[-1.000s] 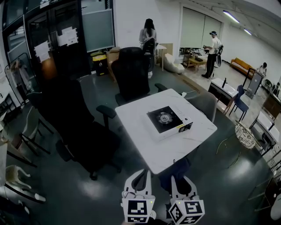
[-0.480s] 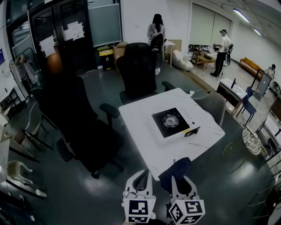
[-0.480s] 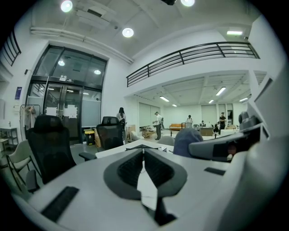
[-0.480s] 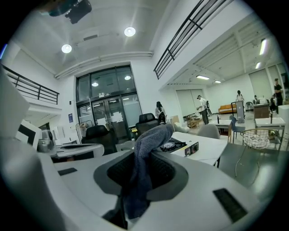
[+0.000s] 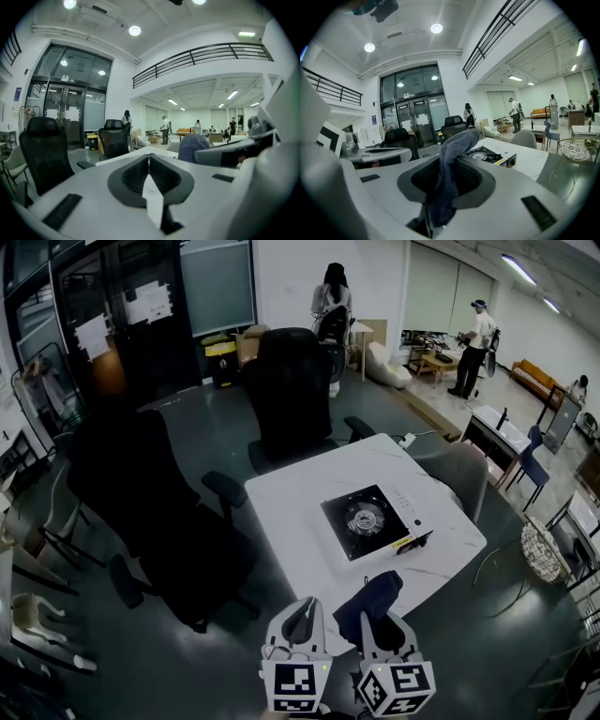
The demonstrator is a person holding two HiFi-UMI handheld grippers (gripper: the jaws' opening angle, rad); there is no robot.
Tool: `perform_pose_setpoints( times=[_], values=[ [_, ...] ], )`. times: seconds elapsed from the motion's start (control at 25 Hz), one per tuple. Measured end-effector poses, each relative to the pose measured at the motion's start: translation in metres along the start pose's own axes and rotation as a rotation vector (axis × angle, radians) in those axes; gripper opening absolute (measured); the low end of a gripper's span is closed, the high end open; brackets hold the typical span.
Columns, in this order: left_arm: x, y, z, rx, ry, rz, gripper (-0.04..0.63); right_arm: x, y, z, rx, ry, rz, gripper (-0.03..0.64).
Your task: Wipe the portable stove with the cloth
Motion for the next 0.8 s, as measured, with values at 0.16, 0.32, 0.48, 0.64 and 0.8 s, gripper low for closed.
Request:
perform_pose_setpoints(
  times=[0.16,0.32,0.48,0.64,0.8],
  values=[
    [-0.01,-0.037,0.01,0.01,0.0,0.002,0.021,-0.013,-0.035,-0.01,-0.007,-0.003,0.012,0.097],
    [-0.016,-0.07,0.023,0.014,0.006,0.01,0.021,-0.02,-0.07,-0.017,-0.017,0.0,0.032,0.097],
    [-0.015,-0.1,0.036,0.015,0.012,0.025,0.021,-0.022,-0.104,-0.024,-0.024,0.0,0.056,0.097],
    [-0.01,-0.126,0.045,0.023,0.02,0.04,0.021,-0.018,-0.13,-0.029,-0.024,0.0,0.087,0.097],
    [-0.003,-0.144,0.052,0.035,0.025,0.059,0.021,-0.006,-0.148,-0.033,-0.014,0.004,0.125,0.097]
  ],
)
Point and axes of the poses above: the fingertips, and each gripper's own axes: y backward along the fingers, z to its left, x out of its underside, the point moved 4 cm from there along y, backward along the fingers, and after that the axes turned 10 degrees about -x, right-handed, at the moved point
